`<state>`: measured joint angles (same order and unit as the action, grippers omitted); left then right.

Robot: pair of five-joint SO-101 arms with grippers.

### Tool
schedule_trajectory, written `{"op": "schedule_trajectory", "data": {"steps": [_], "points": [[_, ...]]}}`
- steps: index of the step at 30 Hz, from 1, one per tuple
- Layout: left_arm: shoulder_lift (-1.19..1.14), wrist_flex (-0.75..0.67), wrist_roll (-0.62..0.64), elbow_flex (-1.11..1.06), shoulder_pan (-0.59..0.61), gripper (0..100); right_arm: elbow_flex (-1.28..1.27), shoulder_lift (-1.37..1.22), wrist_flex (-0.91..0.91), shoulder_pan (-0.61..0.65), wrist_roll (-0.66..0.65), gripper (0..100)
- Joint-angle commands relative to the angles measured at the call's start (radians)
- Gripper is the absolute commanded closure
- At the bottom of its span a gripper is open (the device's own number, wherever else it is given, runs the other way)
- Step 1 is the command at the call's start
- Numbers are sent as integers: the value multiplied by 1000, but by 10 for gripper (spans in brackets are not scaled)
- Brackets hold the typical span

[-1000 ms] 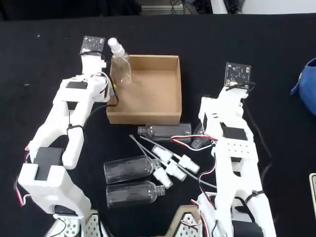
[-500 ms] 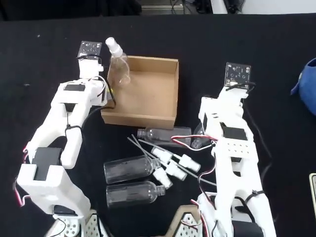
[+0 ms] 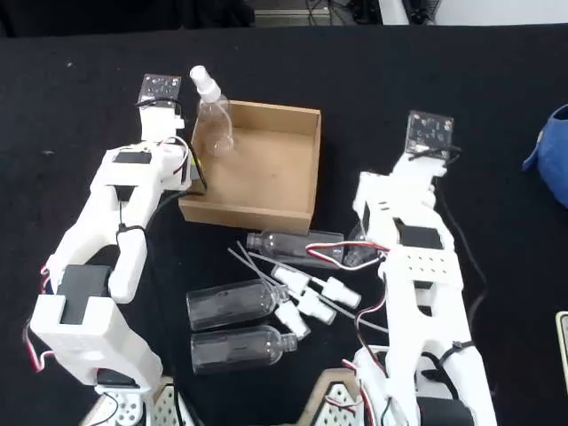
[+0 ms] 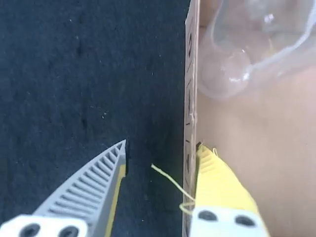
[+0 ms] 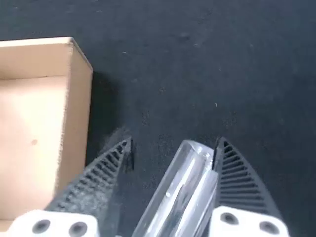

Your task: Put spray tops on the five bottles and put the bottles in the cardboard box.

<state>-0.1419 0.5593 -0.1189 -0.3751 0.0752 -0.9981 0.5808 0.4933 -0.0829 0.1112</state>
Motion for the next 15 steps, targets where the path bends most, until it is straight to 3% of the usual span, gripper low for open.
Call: {"op": "schedule_trajectory", "data": {"steps": [1,7,15], "points": [[21,-23,0,13,10,891,120,35,74,63,14,759],[21,51,0,28,8,891,173,-104,3,186,21,759],[21,74,2,21,-13,891,180,-268,-163,199,91,759]]}}
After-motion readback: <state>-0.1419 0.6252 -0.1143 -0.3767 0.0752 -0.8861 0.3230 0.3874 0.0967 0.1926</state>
